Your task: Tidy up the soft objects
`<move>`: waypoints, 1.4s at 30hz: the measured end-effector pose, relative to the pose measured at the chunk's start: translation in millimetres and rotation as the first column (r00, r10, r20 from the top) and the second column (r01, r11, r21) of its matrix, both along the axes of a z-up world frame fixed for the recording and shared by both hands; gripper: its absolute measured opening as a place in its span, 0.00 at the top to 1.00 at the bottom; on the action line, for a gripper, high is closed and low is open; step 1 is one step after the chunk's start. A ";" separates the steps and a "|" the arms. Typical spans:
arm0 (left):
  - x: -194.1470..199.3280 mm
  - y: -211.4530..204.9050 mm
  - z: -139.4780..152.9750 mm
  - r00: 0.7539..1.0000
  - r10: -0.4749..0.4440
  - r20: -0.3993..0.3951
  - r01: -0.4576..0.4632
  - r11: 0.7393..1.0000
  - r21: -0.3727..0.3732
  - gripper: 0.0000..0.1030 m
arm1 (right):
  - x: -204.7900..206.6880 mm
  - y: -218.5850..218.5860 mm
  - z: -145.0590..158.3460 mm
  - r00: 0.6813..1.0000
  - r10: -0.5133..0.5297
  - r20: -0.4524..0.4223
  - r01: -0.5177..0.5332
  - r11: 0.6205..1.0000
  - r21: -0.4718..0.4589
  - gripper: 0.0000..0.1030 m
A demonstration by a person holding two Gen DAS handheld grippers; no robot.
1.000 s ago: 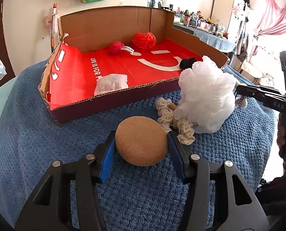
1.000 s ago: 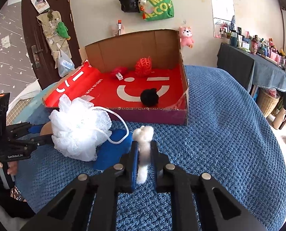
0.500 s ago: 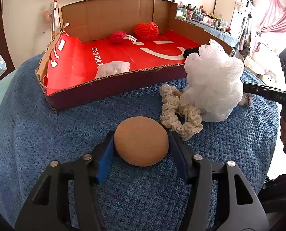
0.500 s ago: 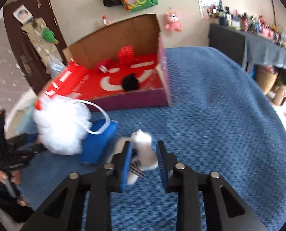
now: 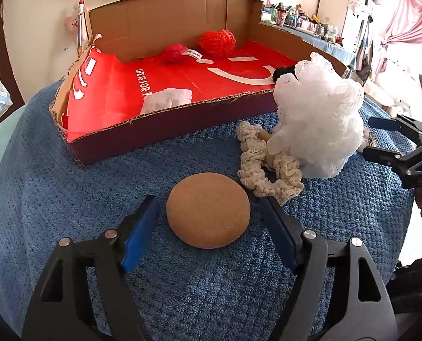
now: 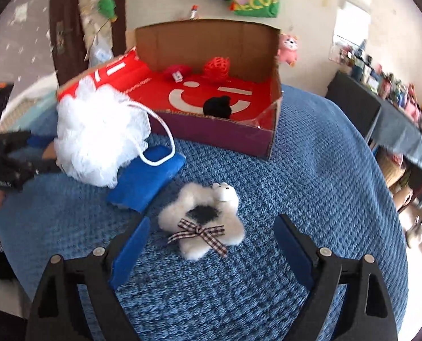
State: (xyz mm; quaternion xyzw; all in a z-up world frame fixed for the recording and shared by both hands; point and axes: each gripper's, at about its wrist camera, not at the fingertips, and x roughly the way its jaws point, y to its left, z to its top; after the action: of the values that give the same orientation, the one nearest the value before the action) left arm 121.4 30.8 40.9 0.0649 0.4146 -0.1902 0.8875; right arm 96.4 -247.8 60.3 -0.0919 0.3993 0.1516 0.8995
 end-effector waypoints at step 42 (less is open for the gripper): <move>6.2 -11.8 56.4 0.988 -0.082 0.128 0.090 0.994 -0.060 0.50 | 24.4 -2.5 61.9 0.990 0.096 0.102 -0.117 0.967 0.227 0.62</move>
State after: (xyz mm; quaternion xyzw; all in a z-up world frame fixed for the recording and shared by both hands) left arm 127.6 19.0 97.4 0.0654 0.3484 -0.2375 0.9044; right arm 120.9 -250.3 122.1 -0.0143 0.3324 0.2409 0.9118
